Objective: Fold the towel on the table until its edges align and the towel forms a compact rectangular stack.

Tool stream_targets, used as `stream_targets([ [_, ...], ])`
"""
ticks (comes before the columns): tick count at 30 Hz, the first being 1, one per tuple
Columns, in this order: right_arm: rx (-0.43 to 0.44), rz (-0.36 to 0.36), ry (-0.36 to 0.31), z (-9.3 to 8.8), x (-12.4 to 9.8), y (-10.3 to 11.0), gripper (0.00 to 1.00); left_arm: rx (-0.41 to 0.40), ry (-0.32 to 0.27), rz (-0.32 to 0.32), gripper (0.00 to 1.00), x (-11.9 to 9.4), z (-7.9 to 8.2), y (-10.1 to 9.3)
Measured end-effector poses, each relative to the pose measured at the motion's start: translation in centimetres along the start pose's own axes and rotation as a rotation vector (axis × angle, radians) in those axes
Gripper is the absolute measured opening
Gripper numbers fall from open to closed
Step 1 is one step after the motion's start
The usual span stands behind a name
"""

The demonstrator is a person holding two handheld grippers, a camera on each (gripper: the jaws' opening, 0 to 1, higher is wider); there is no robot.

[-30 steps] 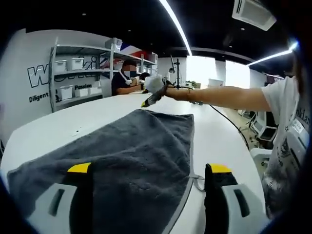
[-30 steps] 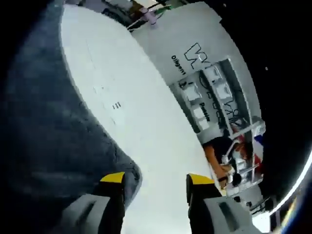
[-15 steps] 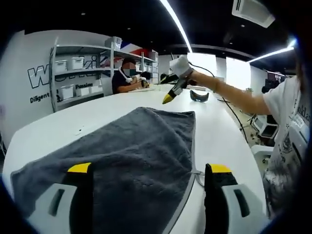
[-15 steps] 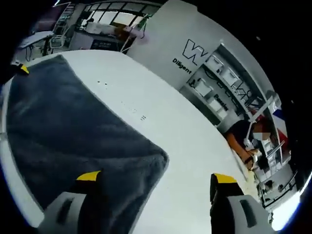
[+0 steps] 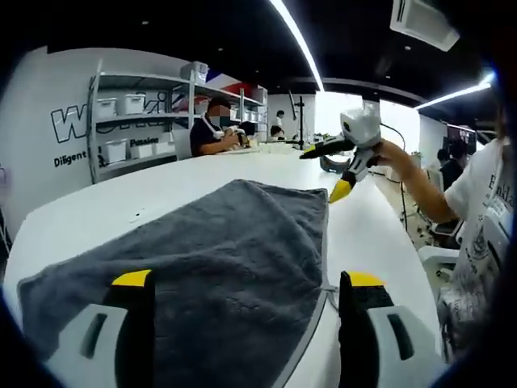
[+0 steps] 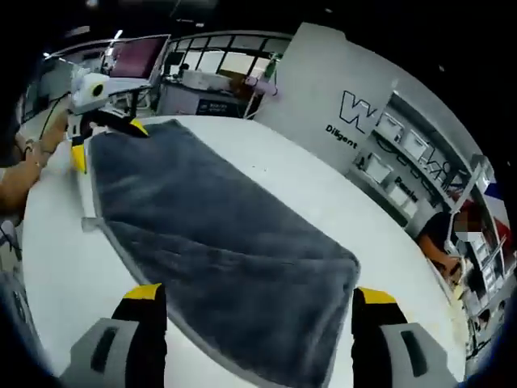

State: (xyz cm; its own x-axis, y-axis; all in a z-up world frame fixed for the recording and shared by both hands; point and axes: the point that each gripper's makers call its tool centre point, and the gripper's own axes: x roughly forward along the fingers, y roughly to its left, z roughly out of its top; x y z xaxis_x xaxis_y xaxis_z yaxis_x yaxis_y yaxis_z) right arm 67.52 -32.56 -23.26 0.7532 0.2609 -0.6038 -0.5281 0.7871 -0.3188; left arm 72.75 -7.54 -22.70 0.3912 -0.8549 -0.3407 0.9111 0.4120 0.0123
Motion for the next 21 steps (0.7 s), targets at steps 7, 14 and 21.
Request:
stream_targets([
  [7,0.022,0.055,0.027,-2.4,-0.6,2.9,0.99,0.005,-0.004,0.022,0.99,-2.3,0.4,-0.9],
  [14,0.06,0.032,0.0,-2.9,-2.7,2.7,0.99,0.025,0.055,0.141,0.99,-8.5,-0.3,-1.6],
  [21,0.04,0.015,-0.011,-3.7,-4.6,2.1,0.99,0.006,0.071,0.251,0.99,-14.1,-1.4,-1.6],
])
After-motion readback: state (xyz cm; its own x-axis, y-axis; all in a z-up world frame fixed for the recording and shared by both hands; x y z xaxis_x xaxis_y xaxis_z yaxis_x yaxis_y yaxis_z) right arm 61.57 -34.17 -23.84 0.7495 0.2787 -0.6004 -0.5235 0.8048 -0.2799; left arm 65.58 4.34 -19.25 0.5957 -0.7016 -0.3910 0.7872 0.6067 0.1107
